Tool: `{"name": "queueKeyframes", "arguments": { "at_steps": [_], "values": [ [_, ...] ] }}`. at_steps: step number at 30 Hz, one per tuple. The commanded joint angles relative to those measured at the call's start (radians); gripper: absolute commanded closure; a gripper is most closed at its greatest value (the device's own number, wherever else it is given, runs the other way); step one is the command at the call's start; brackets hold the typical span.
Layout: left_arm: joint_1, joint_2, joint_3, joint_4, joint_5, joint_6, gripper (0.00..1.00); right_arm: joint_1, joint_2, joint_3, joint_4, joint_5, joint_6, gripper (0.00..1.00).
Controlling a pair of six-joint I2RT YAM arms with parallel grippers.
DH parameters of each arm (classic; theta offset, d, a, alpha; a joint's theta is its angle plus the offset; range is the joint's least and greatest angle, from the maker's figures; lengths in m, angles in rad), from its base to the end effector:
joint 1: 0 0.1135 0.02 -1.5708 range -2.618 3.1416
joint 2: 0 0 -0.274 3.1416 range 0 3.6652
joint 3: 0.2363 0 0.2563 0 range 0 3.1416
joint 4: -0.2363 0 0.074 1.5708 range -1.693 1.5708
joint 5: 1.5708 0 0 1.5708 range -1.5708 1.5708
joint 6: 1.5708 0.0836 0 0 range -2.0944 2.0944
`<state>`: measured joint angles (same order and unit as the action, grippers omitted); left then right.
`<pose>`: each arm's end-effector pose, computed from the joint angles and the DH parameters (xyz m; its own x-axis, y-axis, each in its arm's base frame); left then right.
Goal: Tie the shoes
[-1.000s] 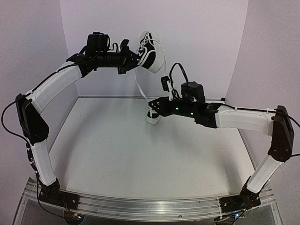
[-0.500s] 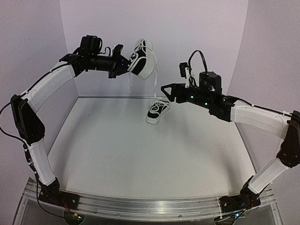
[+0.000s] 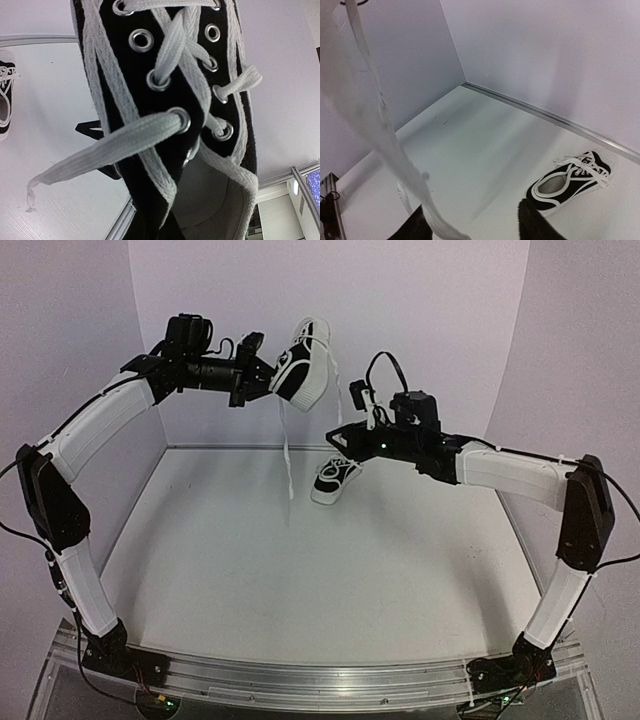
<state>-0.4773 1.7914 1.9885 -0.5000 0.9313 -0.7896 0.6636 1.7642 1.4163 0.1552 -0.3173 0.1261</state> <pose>0.3518 -0.2575 0.4515 -0.8643 -0.0301 -0.5021 0.4839 0.2228 -0.8463 0.3605 0.3149 0.3245 -0.2536 -0.0466 -0.9662 -0.8009 0.5702 0.1827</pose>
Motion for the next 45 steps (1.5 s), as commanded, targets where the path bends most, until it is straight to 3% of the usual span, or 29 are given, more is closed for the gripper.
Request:
{"name": "queueKeyframes", "arguments": {
  "at_steps": [1, 2, 4, 9, 12, 18, 21, 26, 32, 45],
  "values": [
    [0.017, -0.092, -0.007, 0.126, 0.032, -0.006, 1.00, 0.005, 0.038, 0.089, 0.024, -0.057, 0.000, 0.77],
    [0.027, -0.096, -0.015, 0.127, 0.026, -0.009, 1.00, 0.005, 0.049, 0.100, 0.025, -0.063, 0.008, 0.89],
    [0.065, -0.122, -0.029, 0.113, -0.002, -0.003, 1.00, 0.006, 0.071, 0.124, 0.028, -0.075, 0.040, 1.00],
    [0.196, -0.204, -0.123, 0.008, -0.119, 0.069, 1.00, 0.055, 0.150, 0.188, 0.081, -0.104, 0.142, 1.00],
    [0.205, -0.203, -0.125, -0.126, -0.162, 0.165, 1.00, 0.088, 0.194, 0.235, 0.092, -0.112, 0.183, 1.00],
    [0.198, -0.249, -0.298, -0.175, -0.214, 0.224, 1.00, 0.090, 0.171, 0.183, 0.100, -0.077, 0.259, 1.00],
    [0.134, -0.247, -0.351, -0.264, -0.289, 0.313, 1.00, 0.069, 0.076, 0.047, 0.077, -0.040, 0.293, 1.00],
    [-0.069, -0.167, -0.453, -0.341, -0.423, 0.435, 1.00, 0.011, -0.095, -0.181, -0.022, 0.022, 0.364, 1.00],
    [-0.207, -0.084, -0.612, -0.101, -0.457, 0.350, 1.00, -0.032, -0.295, -0.401, -0.171, 0.105, 0.439, 1.00],
    [-0.435, 0.216, -0.528, 0.098, -0.540, 0.286, 1.00, -0.099, -0.448, -0.519, -0.380, 0.102, 0.459, 1.00]
  ]
}}
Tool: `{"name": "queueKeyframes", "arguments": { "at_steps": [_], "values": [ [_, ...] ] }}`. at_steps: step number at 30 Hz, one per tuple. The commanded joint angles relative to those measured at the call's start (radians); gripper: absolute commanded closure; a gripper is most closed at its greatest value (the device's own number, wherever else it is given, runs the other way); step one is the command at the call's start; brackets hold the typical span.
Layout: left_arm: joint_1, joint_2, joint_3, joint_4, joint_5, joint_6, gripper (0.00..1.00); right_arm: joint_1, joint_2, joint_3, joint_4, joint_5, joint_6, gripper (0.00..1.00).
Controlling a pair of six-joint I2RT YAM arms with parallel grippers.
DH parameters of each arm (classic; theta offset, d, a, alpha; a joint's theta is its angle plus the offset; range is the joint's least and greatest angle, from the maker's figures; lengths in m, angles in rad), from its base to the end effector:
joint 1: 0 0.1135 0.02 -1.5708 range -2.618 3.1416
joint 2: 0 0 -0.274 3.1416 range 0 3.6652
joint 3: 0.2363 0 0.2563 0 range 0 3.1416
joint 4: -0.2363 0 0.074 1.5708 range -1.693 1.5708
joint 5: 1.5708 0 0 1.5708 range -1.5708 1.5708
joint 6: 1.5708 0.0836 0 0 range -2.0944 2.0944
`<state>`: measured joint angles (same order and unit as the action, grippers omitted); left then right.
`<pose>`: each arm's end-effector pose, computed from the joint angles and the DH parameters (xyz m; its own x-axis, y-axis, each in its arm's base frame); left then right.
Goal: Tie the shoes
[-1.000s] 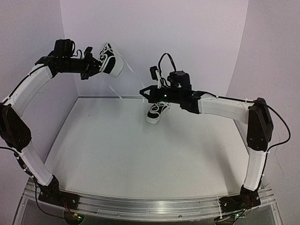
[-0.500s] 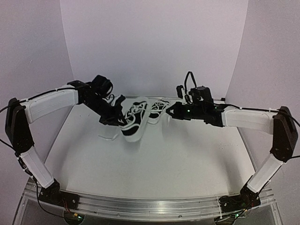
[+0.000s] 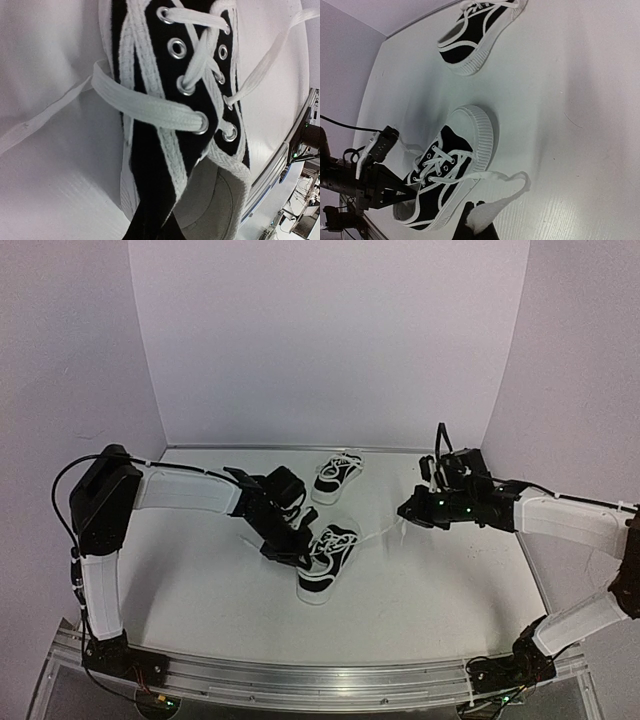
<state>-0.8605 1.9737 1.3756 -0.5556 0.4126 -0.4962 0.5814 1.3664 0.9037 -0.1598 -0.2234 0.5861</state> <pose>0.2538 -0.3465 0.1372 -0.9053 0.3838 -0.1817 0.4201 0.7470 -0.5153 0.2744 0.2025 0.2336 -0.7854 0.1293 -0.6054 -0.3020 0.7737 0.5570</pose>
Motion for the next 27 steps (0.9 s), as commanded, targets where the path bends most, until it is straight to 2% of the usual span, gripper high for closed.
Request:
{"name": "queueKeyframes", "arguments": {
  "at_steps": [1, 6, 12, 16, 19, 23, 27],
  "values": [
    [-0.067, 0.053, 0.107, 0.145, -0.023, 0.005, 0.97, -0.022, -0.054, -0.005, -0.071, 0.001, -0.005, 1.00],
    [-0.089, 0.101, 0.191, 0.059, 0.032, 0.029, 0.68, -0.042, -0.064, 0.002, -0.089, -0.029, -0.030, 1.00],
    [-0.067, 0.012, 0.228, -0.063, 0.014, 0.117, 0.42, -0.067, -0.049, 0.011, -0.095, -0.066, -0.061, 1.00],
    [0.061, -0.065, 0.195, -0.180, -0.045, 0.175, 0.39, -0.069, 0.008, 0.022, -0.098, -0.076, -0.038, 1.00],
    [0.169, -0.077, 0.167, -0.253, -0.068, 0.285, 0.39, -0.070, 0.103, 0.036, -0.100, -0.094, -0.019, 1.00],
    [0.186, 0.014, 0.238, -0.436, -0.207, 0.512, 0.39, -0.069, 0.210, 0.082, -0.098, -0.096, 0.002, 1.00],
    [0.186, 0.034, 0.211, -0.419, -0.268, 0.659, 0.41, -0.066, 0.326, 0.172, -0.109, -0.101, -0.015, 1.00]
  ]
}}
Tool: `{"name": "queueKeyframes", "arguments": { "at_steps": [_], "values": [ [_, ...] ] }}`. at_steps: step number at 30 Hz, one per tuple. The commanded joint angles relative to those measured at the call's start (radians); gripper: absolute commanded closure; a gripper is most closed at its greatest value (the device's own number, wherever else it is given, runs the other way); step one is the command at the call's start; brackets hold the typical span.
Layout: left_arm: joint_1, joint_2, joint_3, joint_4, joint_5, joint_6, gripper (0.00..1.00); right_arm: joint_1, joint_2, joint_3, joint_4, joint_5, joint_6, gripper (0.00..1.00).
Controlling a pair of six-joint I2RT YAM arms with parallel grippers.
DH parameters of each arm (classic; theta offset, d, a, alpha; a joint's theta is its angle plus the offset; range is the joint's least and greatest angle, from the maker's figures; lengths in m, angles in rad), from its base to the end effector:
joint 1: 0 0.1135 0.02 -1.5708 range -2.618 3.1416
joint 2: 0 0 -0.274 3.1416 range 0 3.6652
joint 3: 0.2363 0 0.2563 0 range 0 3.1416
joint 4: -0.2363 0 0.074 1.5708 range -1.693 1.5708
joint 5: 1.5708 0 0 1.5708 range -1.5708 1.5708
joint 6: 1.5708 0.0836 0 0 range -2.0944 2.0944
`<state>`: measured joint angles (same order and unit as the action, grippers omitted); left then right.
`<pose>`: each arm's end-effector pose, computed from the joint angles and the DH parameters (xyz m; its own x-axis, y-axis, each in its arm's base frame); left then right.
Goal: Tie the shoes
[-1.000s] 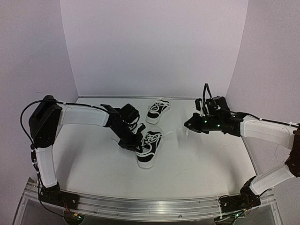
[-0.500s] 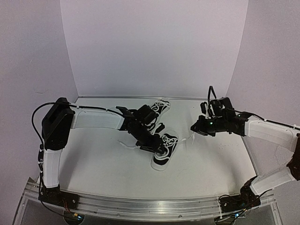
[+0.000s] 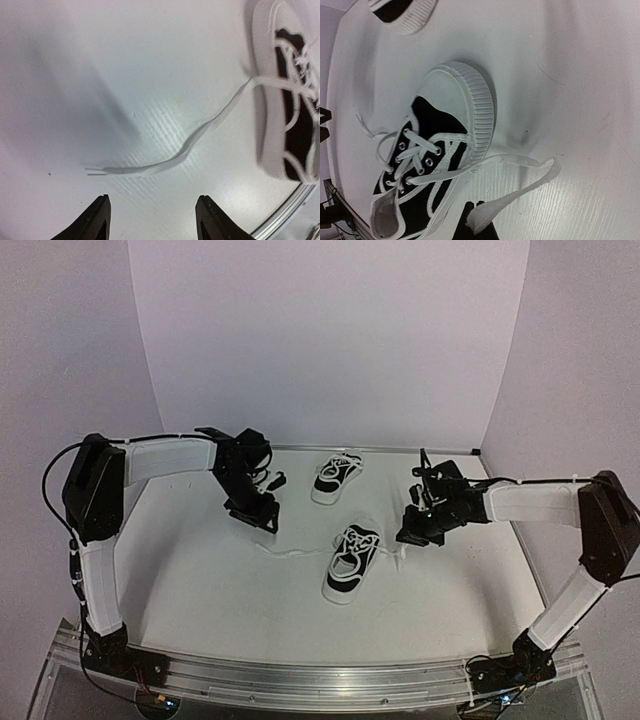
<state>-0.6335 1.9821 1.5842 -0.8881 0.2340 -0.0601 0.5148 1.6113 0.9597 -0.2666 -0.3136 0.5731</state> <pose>0.3320 -0.2679 0.1743 -0.8098 0.5223 -0.2671 0.5808 0.7782 -0.2390 0.2996 0.1991 0.1619 -0.9234 0.0703 -0.3773 -0.1555 0.8303 0.5352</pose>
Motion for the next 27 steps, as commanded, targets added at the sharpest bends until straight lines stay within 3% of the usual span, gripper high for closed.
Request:
{"name": "queueKeyframes", "arguments": {
  "at_steps": [1, 9, 16, 21, 23, 27],
  "values": [
    [-0.041, 0.021, -0.012, -0.070, -0.089, 0.245, 0.41, 0.001, 0.109, 0.133, -0.005, -0.012, -0.012, 1.00],
    [-0.044, -0.001, -0.112, 0.017, -0.058, 0.429, 0.43, 0.015, 0.300, 0.250, 0.001, -0.055, -0.047, 1.00],
    [-0.054, -0.045, -0.205, 0.160, -0.060, 0.466, 0.43, 0.047, 0.409, 0.361, 0.023, -0.107, -0.056, 1.00],
    [-0.077, -0.045, -0.235, 0.233, -0.073, 0.474, 0.45, 0.057, 0.397, 0.371, 0.023, -0.112, -0.033, 1.00],
    [-0.087, -0.031, -0.238, 0.247, -0.080, 0.470, 0.48, 0.057, 0.370, 0.348, 0.022, -0.108, -0.028, 1.00],
    [-0.115, -0.023, -0.252, 0.249, -0.101, 0.460, 0.65, 0.052, 0.285, 0.299, 0.016, -0.091, -0.019, 1.00]
  ]
}}
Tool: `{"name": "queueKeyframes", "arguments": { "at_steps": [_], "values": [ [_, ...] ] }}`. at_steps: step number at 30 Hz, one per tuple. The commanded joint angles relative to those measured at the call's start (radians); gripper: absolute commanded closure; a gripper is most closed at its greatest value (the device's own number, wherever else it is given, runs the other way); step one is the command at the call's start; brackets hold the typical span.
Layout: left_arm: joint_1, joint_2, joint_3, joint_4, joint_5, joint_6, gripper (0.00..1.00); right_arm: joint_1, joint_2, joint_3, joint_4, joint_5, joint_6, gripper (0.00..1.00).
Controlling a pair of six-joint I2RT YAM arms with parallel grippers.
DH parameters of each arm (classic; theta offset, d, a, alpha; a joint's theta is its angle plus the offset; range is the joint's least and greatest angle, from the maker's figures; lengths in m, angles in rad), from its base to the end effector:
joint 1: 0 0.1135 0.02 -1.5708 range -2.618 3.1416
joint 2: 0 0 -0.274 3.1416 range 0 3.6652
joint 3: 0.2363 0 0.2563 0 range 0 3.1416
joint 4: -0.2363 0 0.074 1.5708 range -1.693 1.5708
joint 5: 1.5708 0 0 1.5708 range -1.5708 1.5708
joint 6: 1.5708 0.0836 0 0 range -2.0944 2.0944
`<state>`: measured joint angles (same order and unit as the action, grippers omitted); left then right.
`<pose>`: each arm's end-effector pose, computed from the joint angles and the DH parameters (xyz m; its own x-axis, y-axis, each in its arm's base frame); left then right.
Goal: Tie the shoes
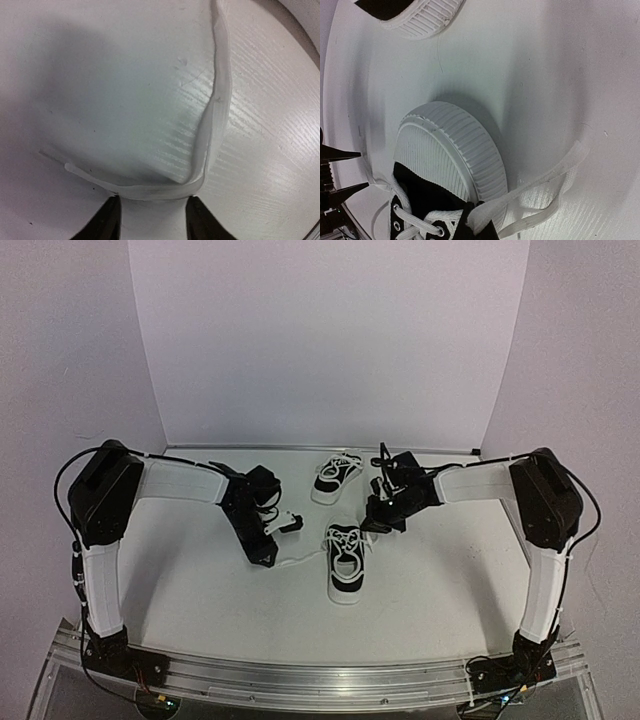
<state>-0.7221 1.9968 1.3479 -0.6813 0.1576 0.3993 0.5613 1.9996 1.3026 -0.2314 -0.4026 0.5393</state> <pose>0.2955 -0.2778 0.1082 -0.4068 0.8699 -0.2788 0.9106 0.4105 -0.0478 0.3668 0.2693 0.1279 -0.9352 -0.0299 -0.3530 -0.2426 0.7800 0.5768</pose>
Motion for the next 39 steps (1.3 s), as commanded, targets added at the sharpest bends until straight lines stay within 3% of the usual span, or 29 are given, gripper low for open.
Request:
{"name": "queueKeyframes", "arguments": {
  "at_steps": [1, 7, 12, 19, 24, 34, 39],
  "values": [
    [-0.029, -0.043, -0.027, 0.041, -0.027, -0.003, 0.69, 0.002, -0.134, -0.060, -0.023, 0.000, 0.019, 1.00],
    [-0.032, -0.133, -0.069, 0.011, -0.021, -0.051, 0.91, -0.017, -0.326, -0.125, -0.056, 0.013, 0.030, 1.00],
    [-0.032, -0.271, -0.081, 0.027, 0.010, -0.126, 0.97, -0.018, -0.450, -0.124, -0.082, 0.001, 0.046, 1.00],
    [-0.033, -0.399, -0.109, 0.031, -0.013, -0.175, 1.00, -0.017, -0.492, -0.054, -0.084, -0.054, 0.064, 1.00],
    [-0.032, -0.467, -0.129, 0.043, 0.003, -0.207, 1.00, -0.003, -0.466, 0.006, -0.083, -0.089, 0.064, 1.00],
    [-0.036, -0.667, -0.224, 0.073, 0.072, -0.340, 1.00, 0.161, -0.307, 0.167, -0.052, -0.115, 0.065, 1.00],
    [-0.132, -0.744, -0.289, 0.005, 0.068, -0.366, 1.00, 0.229, -0.149, 0.287, -0.017, -0.140, 0.053, 1.00]
  ]
}}
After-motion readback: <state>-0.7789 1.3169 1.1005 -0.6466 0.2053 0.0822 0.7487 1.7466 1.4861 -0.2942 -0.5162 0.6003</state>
